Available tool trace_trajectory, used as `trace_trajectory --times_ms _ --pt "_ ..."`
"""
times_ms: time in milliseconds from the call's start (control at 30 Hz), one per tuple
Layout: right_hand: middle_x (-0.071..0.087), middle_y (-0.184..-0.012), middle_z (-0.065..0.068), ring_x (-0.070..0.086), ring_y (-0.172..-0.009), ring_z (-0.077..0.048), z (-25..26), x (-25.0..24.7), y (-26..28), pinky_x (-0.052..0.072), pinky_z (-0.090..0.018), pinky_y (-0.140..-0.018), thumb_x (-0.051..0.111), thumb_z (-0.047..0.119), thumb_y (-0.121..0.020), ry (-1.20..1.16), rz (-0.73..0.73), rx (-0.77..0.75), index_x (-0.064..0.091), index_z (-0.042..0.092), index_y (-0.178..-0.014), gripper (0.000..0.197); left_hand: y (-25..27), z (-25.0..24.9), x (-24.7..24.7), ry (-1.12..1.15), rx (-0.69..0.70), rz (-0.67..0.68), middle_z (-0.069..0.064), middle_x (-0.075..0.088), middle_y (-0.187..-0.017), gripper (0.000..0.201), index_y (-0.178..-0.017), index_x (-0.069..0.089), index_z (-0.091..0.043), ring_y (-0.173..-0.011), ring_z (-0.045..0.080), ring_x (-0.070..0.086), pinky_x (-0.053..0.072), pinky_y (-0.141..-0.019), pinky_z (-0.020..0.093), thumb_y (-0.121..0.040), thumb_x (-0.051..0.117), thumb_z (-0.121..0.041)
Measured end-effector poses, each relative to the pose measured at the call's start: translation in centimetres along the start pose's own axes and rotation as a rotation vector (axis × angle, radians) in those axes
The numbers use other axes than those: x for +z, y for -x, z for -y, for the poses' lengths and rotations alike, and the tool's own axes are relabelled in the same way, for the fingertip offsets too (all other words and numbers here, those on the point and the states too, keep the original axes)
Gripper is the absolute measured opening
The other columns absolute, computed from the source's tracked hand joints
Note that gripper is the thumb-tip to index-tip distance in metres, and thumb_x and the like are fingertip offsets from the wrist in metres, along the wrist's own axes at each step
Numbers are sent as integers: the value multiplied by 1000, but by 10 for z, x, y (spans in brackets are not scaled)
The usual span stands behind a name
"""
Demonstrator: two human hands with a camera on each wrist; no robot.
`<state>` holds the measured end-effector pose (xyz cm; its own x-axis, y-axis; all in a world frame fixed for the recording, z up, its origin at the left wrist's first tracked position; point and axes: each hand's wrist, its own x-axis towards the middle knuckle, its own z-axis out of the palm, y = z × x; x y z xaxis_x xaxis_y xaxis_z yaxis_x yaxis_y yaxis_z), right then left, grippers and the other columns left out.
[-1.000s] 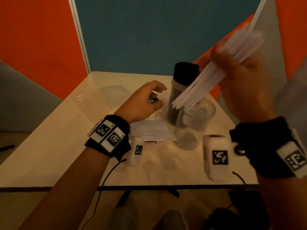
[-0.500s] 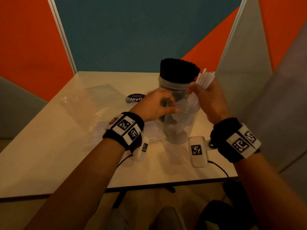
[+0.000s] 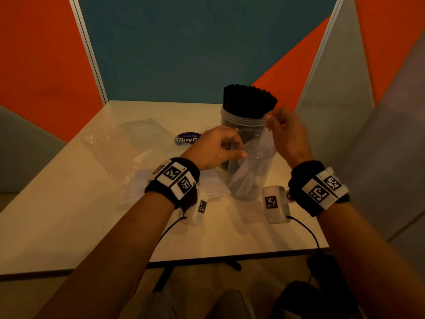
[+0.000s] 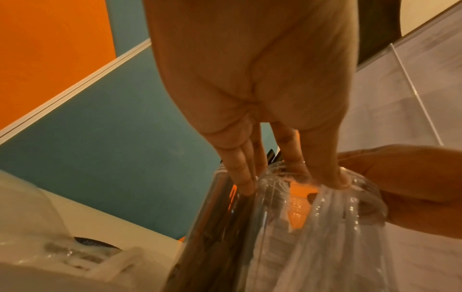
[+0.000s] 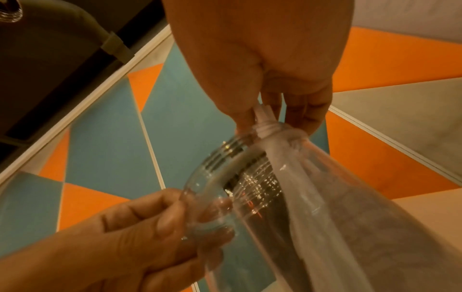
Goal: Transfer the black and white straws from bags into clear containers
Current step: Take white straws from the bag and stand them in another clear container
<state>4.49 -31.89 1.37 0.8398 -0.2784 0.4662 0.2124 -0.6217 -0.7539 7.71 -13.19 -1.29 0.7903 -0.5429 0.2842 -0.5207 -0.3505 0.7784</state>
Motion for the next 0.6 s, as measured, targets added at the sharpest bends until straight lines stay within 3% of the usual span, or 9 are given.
trace_trajectory --times_ms 67,200,300,400,500,533,600 --pt "49 -71 14 43 -61 2 -1 0 -3 32 -17 -56 50 24 -98 77 -10 -33 56 19 -89 12 1 1 -1 12 -1 4 5 54 -130 17 -84 69 -29 -125 15 49 44 -104 43 -71 79 -35" --pt "46 -65 9 41 -57 -5 1 -2 -6 31 -23 -53 46 32 -99 126 56 -7 56 14 -85 25 3 -1 -3 44 -17 31 5 54 -134 18 -87 69 -33 -127 14 48 43 -105 43 -72 79 -33" --pt "49 -69 7 44 -62 -8 7 -4 -2 32 -25 -54 45 41 -97 131 74 17 55 14 -89 30 6 -7 -4 34 -22 86 -1 50 -140 47 -122 58 -29 -129 14 44 41 -107 42 -78 74 -29" --pt "62 -100 0 56 -91 -13 17 -8 7 44 -26 -71 49 45 -95 111 -37 -14 59 13 -108 36 17 -16 -14 -51 -18 93 -6 38 -148 75 -144 33 -30 -126 1 35 35 -103 24 -81 73 -29" --pt "59 -107 2 56 -101 -17 38 -10 31 48 -34 -85 53 35 -93 129 -171 -184 60 17 -109 25 36 -13 -37 -289 -58 147 -8 39 -144 72 -137 39 -32 -129 9 39 36 -104 29 -75 76 -39" --pt "59 -103 3 57 -97 -16 48 -9 42 49 -32 -83 54 28 -93 118 -147 -229 60 18 -106 18 43 -8 -45 -371 -99 208 -9 40 -143 70 -132 41 -34 -128 11 41 36 -107 33 -73 77 -39" --pt "59 -92 7 57 -82 -10 69 -3 65 47 -21 -74 54 14 -92 115 65 -259 61 19 -99 12 57 0 -60 -519 -242 363 -11 38 -143 73 -130 39 -38 -127 14 40 36 -108 38 -70 81 -37"
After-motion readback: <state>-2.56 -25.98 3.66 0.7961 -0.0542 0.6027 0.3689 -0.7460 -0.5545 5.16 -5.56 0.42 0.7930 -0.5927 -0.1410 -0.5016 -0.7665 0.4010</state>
